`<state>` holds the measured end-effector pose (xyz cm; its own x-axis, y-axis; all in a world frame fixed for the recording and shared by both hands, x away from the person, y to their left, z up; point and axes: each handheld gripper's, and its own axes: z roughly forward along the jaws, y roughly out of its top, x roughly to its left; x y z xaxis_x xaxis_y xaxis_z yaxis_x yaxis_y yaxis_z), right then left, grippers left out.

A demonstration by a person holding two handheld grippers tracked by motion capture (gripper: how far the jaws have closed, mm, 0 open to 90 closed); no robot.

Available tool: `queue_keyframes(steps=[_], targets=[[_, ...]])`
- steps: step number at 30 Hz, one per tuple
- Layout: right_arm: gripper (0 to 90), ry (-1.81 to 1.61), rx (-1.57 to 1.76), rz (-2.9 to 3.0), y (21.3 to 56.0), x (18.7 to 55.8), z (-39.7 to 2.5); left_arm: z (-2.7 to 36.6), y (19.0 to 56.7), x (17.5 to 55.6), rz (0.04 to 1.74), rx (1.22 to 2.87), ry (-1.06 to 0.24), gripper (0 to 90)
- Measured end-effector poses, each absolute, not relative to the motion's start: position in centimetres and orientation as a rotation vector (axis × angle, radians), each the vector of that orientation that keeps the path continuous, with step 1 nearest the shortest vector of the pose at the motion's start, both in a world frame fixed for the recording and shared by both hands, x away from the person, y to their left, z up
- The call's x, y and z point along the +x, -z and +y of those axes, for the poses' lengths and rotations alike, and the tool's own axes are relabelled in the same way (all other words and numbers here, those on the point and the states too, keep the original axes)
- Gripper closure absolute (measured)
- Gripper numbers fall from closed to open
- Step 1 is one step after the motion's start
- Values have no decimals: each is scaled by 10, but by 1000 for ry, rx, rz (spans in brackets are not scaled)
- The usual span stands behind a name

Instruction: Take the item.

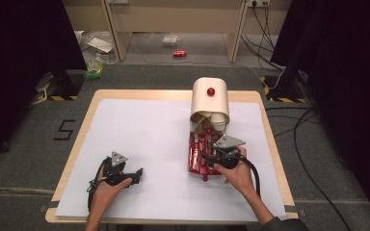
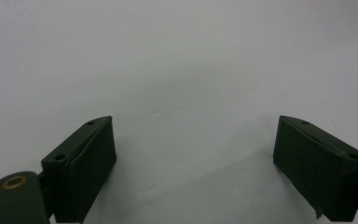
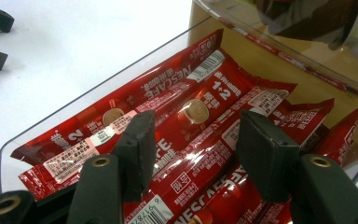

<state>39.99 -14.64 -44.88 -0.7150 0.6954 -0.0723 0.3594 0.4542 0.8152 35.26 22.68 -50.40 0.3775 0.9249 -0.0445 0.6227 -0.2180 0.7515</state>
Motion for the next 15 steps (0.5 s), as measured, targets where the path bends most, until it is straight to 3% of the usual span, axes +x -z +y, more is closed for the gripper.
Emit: queue_keyframes(steps=[15], targets=[[504,-1202,970,2333,454,398,-145,227,504,352,1332,1943,-554,122]])
